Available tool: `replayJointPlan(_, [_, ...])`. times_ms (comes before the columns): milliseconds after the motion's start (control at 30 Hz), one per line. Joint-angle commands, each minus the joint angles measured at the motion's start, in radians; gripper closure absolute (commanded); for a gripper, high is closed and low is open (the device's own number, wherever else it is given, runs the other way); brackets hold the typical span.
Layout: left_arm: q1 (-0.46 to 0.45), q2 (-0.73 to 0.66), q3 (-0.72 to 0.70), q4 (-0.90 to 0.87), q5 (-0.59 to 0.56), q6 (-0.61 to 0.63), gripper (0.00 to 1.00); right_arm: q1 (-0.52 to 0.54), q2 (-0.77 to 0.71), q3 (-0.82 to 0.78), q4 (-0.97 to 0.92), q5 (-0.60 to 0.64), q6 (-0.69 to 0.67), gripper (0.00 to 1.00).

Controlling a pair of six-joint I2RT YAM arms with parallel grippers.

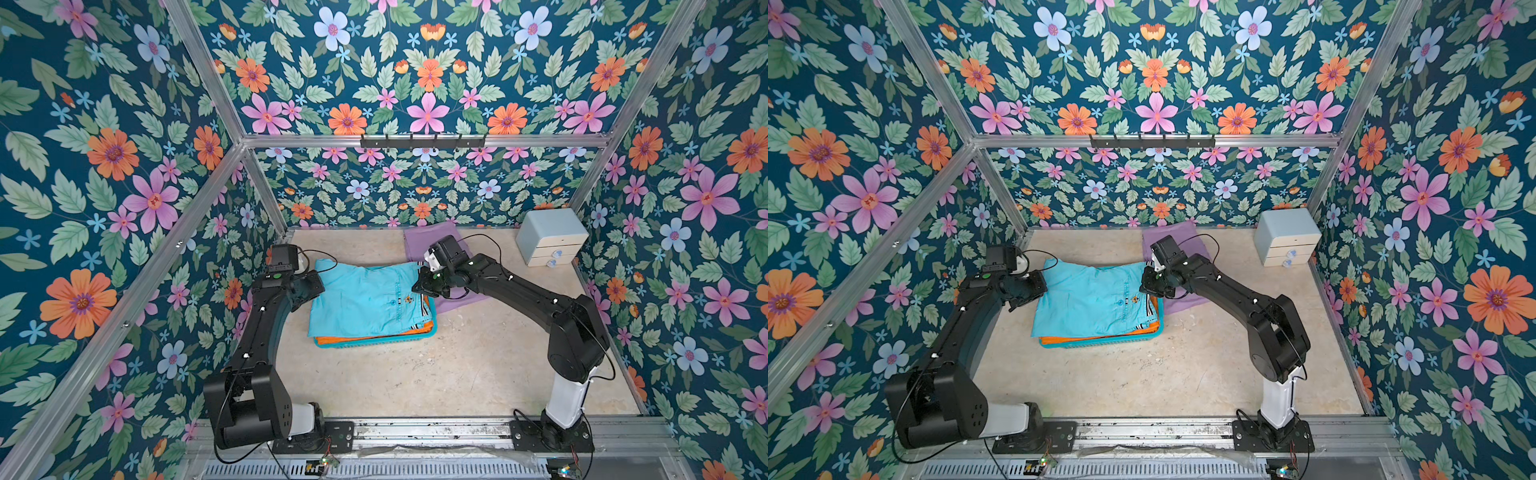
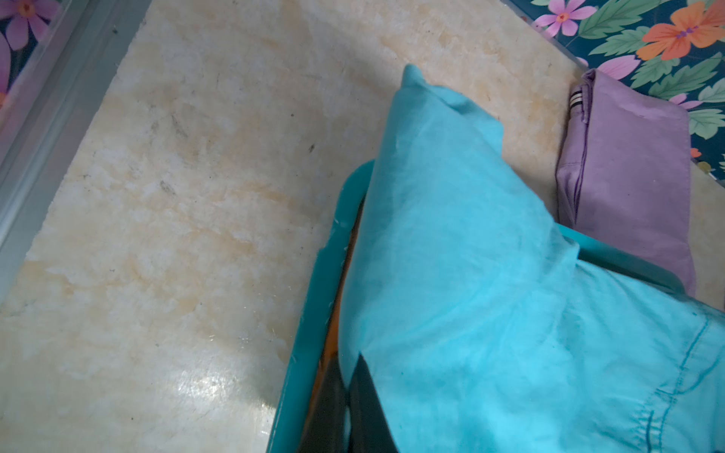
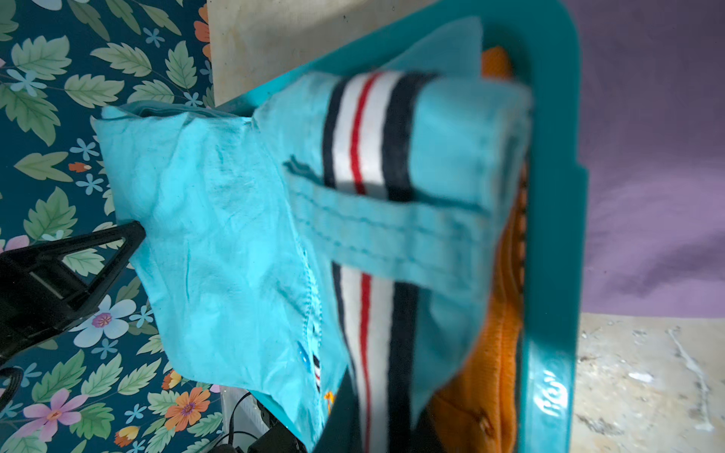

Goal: Put the folded long pants in the basket
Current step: Move the basket to the center of the board, then place the long pant in the basket.

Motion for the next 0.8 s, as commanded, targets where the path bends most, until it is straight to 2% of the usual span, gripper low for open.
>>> replayJointPlan(0, [0.002,0.043,-0.011,-0.043,-0.018,-0.021,1.00,-0.002,0.053,0.070,-0.106,0.046,-0.013,1.00])
replayJointPlan(67, [0.003,0.069,-0.021,-0.028,-0.001,-0.009,1.00,-0.002,0.066,0.077,-0.122,0.049,-0.020,1.00])
replayJointPlan(233, [0.003,0.091,-0.053,0.022,-0.042,0.003,1.00,-0.014,0.089,0.052,-0.083,0.061,-0.022,1.00])
replayJointPlan(467, [0.003,0.096,-0.075,0.031,0.044,0.001,1.00,-0.034,0.112,0.052,-0.043,0.061,-0.008,1.00])
replayJointPlan(567, [0.004,0.069,-0.063,0.004,0.040,0.005,1.00,-0.035,0.100,0.031,-0.029,0.050,-0.007,1.00])
replayJointPlan(600, [0.003,0.059,-0.053,-0.009,0.047,0.011,0.94,-0.034,0.097,0.030,-0.028,0.047,-0.013,1.00])
replayJointPlan(633, [0.002,0.053,-0.042,-0.023,0.053,0.016,0.84,-0.035,0.097,0.040,-0.037,0.044,-0.023,1.00])
replayJointPlan(667, [0.002,0.044,-0.031,-0.036,0.055,0.020,0.69,-0.037,0.098,0.053,-0.056,0.047,-0.035,0.99])
replayJointPlan(700, [0.001,0.032,-0.021,-0.048,0.058,0.022,0.59,-0.039,0.094,0.065,-0.068,0.049,-0.046,0.86])
replayJointPlan(767, [0.002,0.004,-0.004,-0.071,0.051,0.021,0.48,-0.042,0.082,0.075,-0.087,0.048,-0.056,0.66])
